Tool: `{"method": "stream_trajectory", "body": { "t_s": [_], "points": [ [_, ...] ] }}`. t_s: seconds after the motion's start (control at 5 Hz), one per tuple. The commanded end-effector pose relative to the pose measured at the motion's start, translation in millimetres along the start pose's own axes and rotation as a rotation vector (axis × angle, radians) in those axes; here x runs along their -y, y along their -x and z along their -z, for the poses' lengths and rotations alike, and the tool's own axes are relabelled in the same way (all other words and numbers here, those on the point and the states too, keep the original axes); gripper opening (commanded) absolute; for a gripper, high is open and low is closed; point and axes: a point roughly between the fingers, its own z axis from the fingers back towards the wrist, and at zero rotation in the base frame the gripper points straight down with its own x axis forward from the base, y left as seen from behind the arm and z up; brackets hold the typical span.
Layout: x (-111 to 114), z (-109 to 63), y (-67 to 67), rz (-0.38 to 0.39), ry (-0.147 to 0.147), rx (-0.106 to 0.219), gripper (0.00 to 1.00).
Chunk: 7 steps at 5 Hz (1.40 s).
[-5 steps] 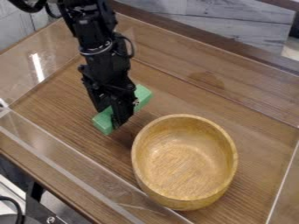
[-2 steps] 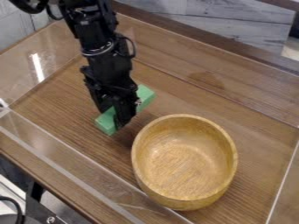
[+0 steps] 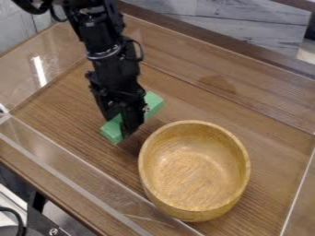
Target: Remove the green block from inside the brown bowl and put it on the table
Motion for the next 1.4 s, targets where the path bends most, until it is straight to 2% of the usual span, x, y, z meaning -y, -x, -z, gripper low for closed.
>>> {"method": "stream_trajectory", "body": {
  "t_s": [0.0, 1.2],
  "points": [
    [-4.7, -12.7, -11.1, -0.001, -0.012, 0.042, 0.0],
    [-14.5, -15.7, -16.9, -0.019, 0.018, 0.039, 0.0]
  ]
}}
